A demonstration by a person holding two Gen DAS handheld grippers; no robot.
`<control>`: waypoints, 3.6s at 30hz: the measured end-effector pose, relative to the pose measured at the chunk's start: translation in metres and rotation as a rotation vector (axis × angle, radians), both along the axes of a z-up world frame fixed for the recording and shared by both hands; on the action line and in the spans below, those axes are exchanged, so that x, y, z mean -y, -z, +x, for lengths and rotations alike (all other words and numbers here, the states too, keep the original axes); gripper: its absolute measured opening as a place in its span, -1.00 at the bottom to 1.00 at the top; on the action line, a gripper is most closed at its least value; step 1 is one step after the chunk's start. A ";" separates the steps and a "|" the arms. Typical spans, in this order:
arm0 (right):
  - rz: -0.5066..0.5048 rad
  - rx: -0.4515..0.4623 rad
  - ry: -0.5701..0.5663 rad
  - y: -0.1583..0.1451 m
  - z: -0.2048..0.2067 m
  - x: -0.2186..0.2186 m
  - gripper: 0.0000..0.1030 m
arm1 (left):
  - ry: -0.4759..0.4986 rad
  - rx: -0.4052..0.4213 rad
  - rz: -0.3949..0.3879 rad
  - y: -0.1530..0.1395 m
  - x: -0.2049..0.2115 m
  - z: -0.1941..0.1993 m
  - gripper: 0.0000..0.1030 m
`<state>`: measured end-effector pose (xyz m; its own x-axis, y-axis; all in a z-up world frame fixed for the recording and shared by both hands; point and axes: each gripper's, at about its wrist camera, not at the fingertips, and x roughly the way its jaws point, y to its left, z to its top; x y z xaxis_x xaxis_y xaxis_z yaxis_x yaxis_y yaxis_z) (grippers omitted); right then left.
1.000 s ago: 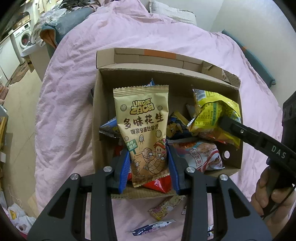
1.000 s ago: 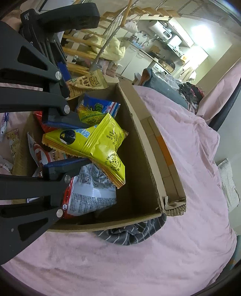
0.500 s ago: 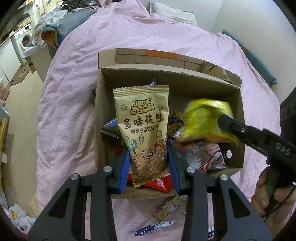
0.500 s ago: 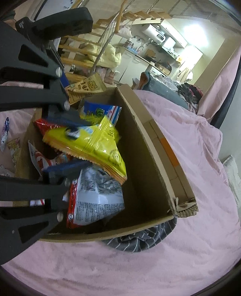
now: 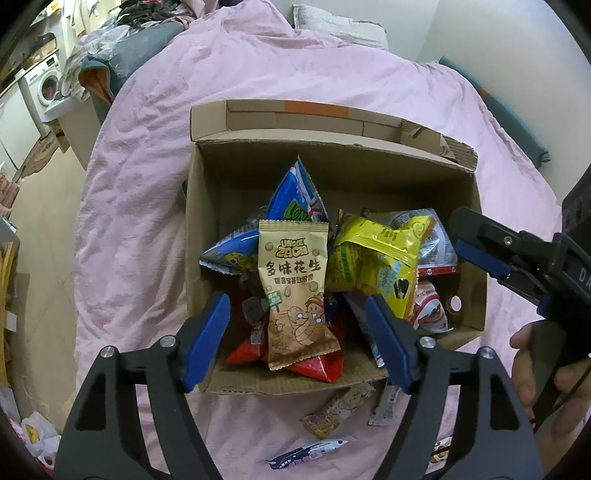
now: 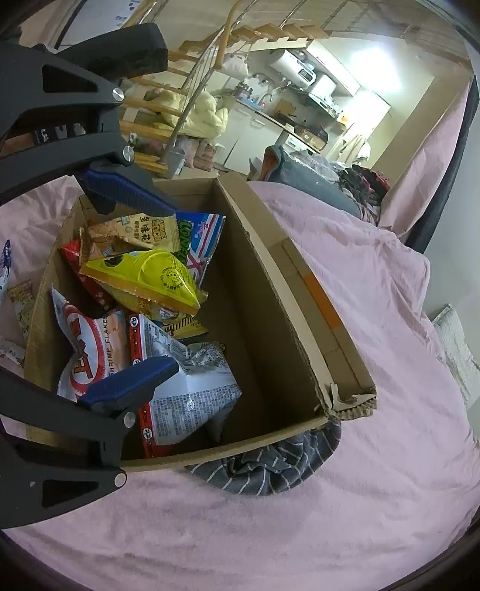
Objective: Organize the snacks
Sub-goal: 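Carry both bags into the box and open both grippers to release them, then withdraw both grippers and move the right gripper to the red-white cake packet, then grasp the cake packet with the right gripper while the left grasps a small blue bar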
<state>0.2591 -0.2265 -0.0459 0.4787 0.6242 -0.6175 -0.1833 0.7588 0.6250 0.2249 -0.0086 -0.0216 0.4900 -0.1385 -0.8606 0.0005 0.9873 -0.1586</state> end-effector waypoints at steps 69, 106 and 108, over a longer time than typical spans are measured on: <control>-0.586 -0.427 -0.195 0.101 -0.170 0.008 1.00 | -0.110 -0.105 -0.097 0.014 -0.029 -0.108 0.82; -0.378 -0.064 -0.113 0.018 -0.162 0.020 -0.69 | -0.059 -0.258 -0.032 0.064 -0.017 -0.098 0.81; -0.365 -0.081 -0.108 0.022 -0.159 0.020 -0.69 | 0.024 -0.283 0.014 0.078 0.004 -0.096 0.81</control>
<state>0.1001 -0.2470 -0.0680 0.3628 0.4002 -0.8416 -0.2351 0.9132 0.3329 0.1287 -0.0124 -0.0996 0.2269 -0.1343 -0.9646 -0.0184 0.9897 -0.1421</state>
